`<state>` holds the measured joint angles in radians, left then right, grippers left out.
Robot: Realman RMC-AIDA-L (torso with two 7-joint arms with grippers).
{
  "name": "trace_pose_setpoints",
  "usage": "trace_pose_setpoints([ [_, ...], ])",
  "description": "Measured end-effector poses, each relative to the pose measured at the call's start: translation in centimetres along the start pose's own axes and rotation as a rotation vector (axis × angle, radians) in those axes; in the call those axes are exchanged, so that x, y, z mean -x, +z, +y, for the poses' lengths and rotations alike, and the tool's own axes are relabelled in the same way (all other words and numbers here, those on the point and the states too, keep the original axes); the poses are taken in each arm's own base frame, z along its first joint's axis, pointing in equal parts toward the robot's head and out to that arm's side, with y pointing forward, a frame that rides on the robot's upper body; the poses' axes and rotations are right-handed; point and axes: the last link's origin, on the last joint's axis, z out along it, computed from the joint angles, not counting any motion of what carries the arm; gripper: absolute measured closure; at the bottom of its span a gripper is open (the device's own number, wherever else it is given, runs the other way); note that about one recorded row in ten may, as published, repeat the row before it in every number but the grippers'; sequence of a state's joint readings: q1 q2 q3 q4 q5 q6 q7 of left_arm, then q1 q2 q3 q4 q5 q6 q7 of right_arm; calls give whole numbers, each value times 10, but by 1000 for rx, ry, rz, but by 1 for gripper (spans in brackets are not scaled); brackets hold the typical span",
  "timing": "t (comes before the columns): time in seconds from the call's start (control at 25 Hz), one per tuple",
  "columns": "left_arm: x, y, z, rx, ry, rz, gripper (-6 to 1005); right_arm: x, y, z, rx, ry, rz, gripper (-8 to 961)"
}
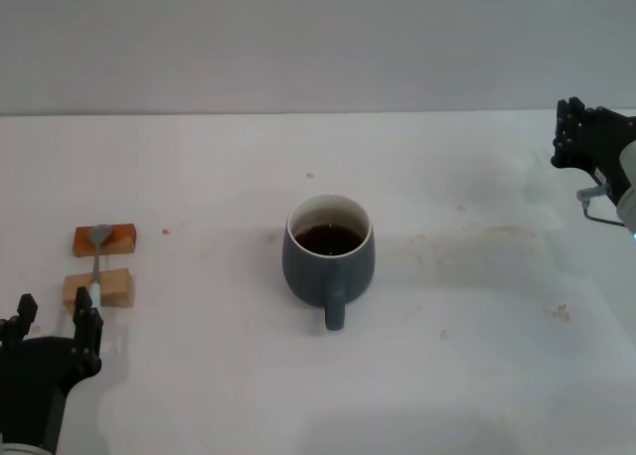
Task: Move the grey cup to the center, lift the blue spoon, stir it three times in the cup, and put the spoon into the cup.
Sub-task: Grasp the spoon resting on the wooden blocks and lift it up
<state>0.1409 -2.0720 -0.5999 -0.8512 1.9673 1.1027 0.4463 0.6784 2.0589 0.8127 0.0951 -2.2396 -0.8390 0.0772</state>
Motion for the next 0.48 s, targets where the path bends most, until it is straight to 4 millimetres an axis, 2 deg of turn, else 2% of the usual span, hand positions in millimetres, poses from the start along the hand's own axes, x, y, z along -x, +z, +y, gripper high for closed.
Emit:
trace_pose_setpoints([
  [0.48, 10, 1, 6, -21, -28, -26, 439, 5, 4, 0, 7, -15, -6, 880],
])
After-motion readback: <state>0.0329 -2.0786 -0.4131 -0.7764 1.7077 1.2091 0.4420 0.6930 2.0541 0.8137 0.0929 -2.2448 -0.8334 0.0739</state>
